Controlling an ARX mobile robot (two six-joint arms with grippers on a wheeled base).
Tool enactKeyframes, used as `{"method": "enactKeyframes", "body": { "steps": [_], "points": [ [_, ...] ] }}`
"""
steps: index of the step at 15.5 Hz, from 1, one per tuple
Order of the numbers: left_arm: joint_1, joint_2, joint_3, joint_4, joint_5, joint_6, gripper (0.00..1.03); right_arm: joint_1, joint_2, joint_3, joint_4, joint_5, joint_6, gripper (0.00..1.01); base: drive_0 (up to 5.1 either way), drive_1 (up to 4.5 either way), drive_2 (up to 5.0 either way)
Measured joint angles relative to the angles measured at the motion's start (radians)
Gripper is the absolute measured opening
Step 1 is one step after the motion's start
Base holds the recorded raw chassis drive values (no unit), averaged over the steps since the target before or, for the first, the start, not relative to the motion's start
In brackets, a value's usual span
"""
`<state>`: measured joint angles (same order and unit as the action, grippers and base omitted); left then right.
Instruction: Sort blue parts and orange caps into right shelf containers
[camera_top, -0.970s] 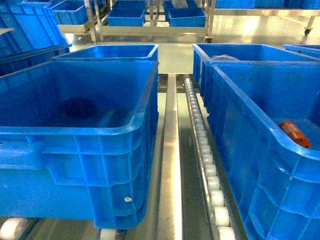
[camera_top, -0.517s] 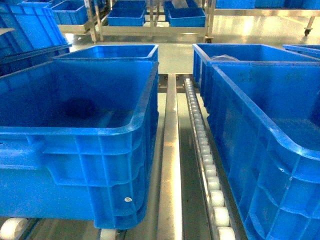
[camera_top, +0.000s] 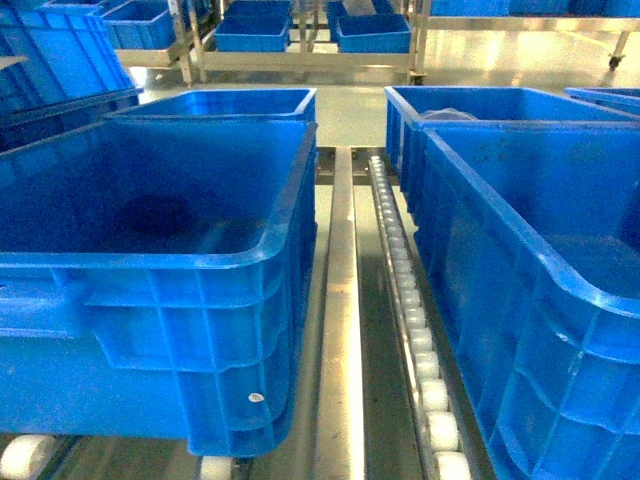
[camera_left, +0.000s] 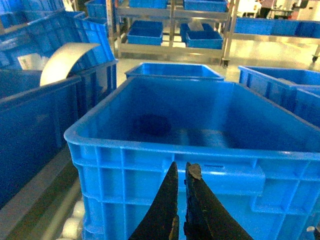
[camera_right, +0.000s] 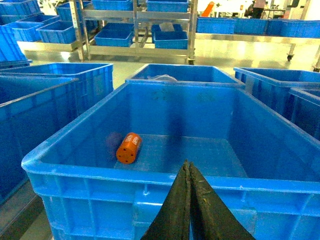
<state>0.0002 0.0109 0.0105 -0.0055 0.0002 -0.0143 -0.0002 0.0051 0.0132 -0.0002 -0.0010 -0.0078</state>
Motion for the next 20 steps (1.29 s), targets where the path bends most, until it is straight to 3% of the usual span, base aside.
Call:
{"method": "enactKeyframes", "body": {
  "steps": [2, 7, 13, 14, 20],
  "points": [
    [0.0, 0.0, 0.001, 0.005, 0.0, 0.0, 0.02, 0.0, 0.0, 0.0, -0.003, 0.0, 0.0, 0.02, 0.0, 0.0, 0.0],
    [0.0, 0.0, 0.001, 0.001, 0.0, 0.0, 0.29, 0.0, 0.0, 0.0, -0.004, 0.0, 0.0, 0.25, 0.0, 0.0, 0.0],
    [0.0, 0.0, 0.001, 0.001, 0.0, 0.0, 0.9, 0.0, 0.0, 0.0, -0.004, 0.0, 0.0, 0.86, 0.0, 0.0, 0.0],
    [0.0, 0.0, 0.001, 0.001, 0.0, 0.002, 1.0, 0.0, 0.0, 0.0, -0.004, 0.0, 0.0, 1.0, 0.0, 0.0, 0.0],
    [0.0, 0.0, 0.001, 0.001, 0.0, 0.002, 0.98, 0.0, 0.0, 0.0, -0.004, 0.0, 0.0, 0.98, 0.0, 0.0, 0.0]
  ]
}}
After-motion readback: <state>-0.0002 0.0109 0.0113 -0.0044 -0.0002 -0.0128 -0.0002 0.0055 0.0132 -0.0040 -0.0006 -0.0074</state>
